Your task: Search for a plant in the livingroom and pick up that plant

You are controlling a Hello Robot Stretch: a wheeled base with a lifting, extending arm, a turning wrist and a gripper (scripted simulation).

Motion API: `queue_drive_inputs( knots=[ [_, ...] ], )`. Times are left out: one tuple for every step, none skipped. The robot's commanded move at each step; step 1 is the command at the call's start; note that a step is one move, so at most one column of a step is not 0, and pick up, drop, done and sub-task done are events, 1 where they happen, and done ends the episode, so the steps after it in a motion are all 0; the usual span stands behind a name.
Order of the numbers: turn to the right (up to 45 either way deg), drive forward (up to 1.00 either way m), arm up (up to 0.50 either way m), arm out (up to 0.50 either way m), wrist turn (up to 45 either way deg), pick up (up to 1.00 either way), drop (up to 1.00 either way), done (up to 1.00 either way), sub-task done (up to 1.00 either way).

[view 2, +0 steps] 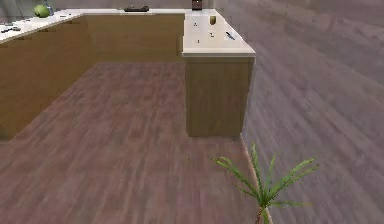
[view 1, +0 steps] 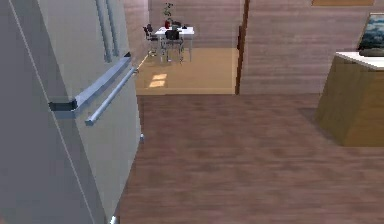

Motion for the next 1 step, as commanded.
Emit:
queue_drive_inputs(
  knots=[
    [3.0,0.00,0.00,0.00,0.0,0.00,0.00,0.00,0.00]
  ],
)
